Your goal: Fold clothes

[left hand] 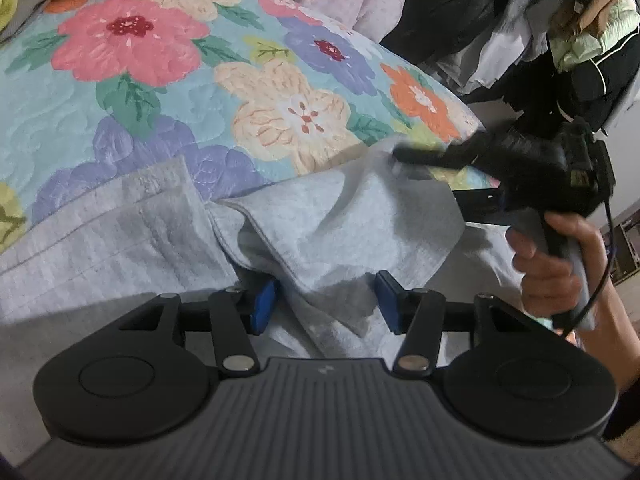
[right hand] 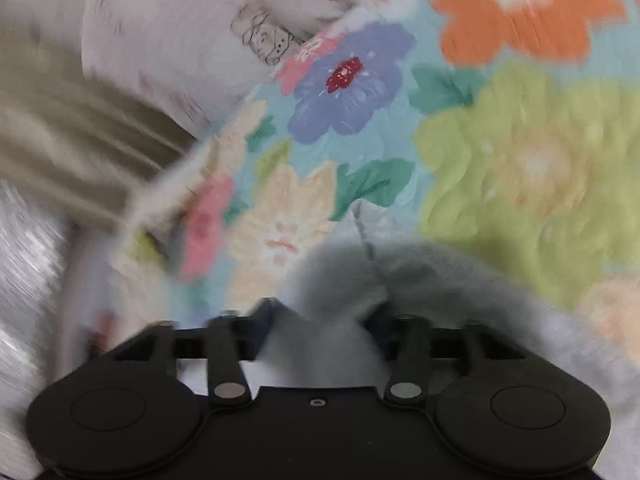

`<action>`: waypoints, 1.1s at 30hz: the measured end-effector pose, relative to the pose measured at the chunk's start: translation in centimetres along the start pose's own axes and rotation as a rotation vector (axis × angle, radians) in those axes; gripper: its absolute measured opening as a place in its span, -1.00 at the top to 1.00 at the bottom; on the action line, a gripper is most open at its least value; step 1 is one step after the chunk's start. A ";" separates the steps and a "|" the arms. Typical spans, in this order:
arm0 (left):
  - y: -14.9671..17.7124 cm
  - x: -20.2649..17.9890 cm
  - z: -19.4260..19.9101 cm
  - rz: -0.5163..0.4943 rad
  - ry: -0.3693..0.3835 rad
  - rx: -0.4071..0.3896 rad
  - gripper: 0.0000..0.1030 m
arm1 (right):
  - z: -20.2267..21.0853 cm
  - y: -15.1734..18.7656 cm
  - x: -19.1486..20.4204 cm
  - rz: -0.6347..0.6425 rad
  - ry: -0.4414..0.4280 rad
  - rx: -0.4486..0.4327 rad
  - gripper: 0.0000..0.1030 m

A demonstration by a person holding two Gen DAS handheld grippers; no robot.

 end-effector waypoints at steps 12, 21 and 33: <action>-0.3 -0.2 -0.1 0.000 -0.043 0.009 0.11 | 2.1 1.1 2.9 0.315 0.306 -0.244 0.76; -2.5 -2.2 2.3 -0.003 -0.144 -0.072 0.04 | 3.7 8.5 4.7 0.449 0.262 -0.243 0.15; 2.7 -6.7 2.3 -0.213 -0.375 0.041 -0.07 | 9.8 14.5 1.0 0.203 0.338 -0.216 -0.27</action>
Point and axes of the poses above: each gripper's, at about its wrist camera, not at the fingertips, and z roughly against the way its jaws point, x to its left, y to its underside, the point moved 2 cm from there along -z, roughly the way its jaws point, and after that the axes turned 14 degrees about -z, right-handed, at the moved point
